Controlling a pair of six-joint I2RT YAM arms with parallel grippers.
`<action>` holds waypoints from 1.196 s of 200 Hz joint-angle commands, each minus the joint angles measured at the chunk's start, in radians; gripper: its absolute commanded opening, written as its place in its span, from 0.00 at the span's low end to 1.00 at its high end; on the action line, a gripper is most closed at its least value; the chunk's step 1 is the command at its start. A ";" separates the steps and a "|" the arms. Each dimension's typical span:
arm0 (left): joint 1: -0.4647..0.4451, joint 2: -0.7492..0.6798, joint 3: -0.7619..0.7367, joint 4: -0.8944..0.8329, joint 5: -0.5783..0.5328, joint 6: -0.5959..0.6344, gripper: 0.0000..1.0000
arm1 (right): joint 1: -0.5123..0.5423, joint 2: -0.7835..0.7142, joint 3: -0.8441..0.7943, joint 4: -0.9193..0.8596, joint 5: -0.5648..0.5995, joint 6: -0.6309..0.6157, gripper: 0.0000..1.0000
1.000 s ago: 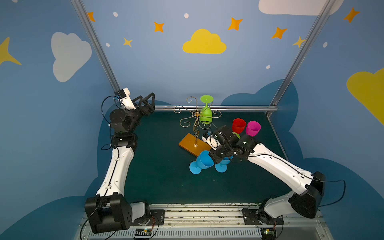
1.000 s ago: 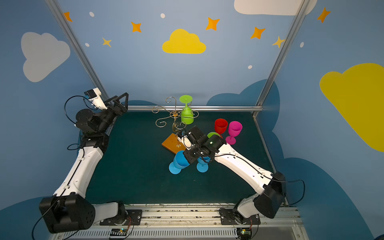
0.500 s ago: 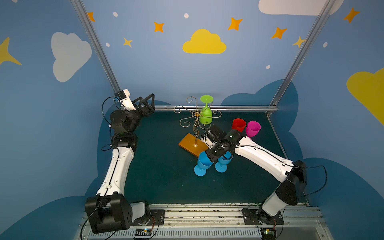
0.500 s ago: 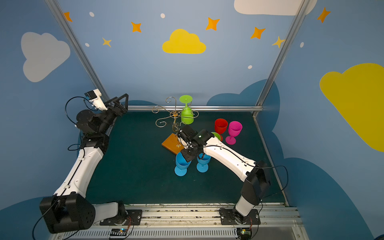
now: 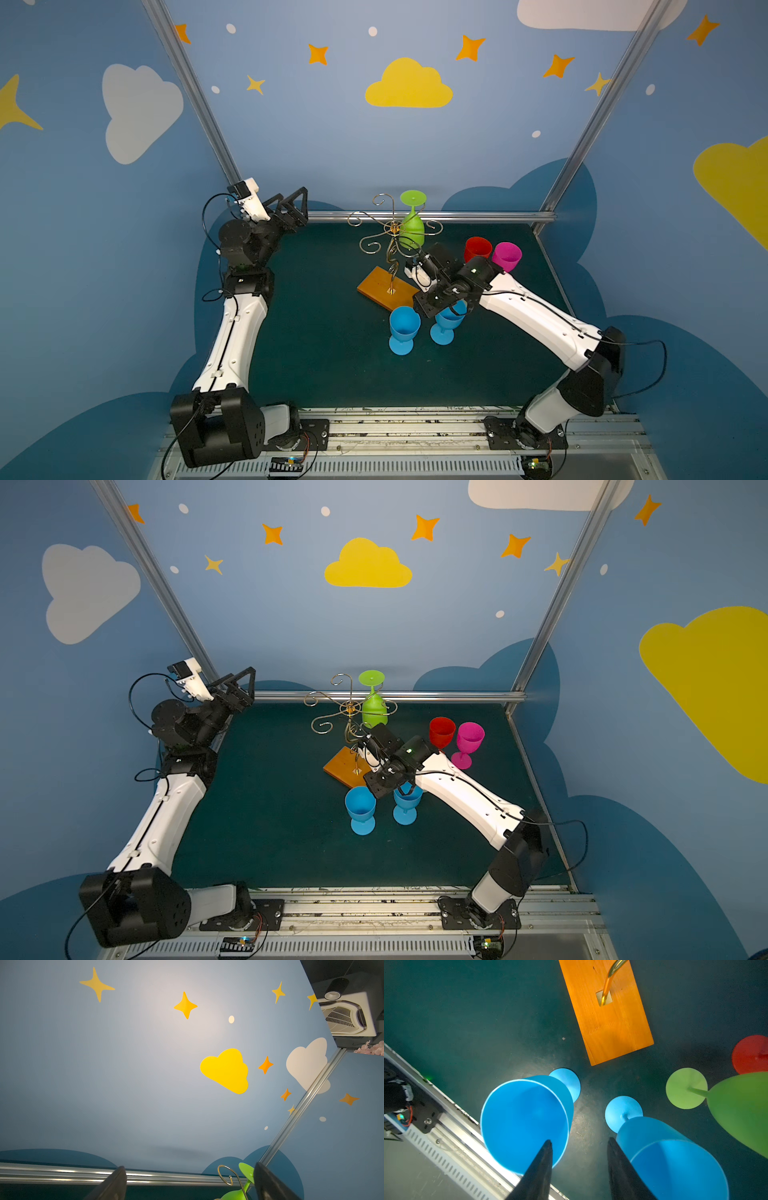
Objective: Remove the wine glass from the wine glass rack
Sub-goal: 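Lower the blue glass with the right gripper and stand it upright on the table, then open the right gripper and draw it back toward the rack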
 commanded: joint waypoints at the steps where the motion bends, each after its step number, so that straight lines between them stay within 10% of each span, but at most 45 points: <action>1: 0.005 -0.025 -0.007 0.028 0.006 -0.003 0.94 | -0.022 -0.089 -0.020 0.060 -0.053 -0.012 0.44; 126: 0.006 -0.033 -0.012 0.036 0.003 -0.018 0.93 | -0.286 -0.496 -0.302 0.398 -0.227 0.051 0.47; 239: 0.006 -0.041 -0.034 0.055 0.019 -0.053 0.94 | -0.648 -0.226 -0.161 0.817 -0.657 0.345 0.47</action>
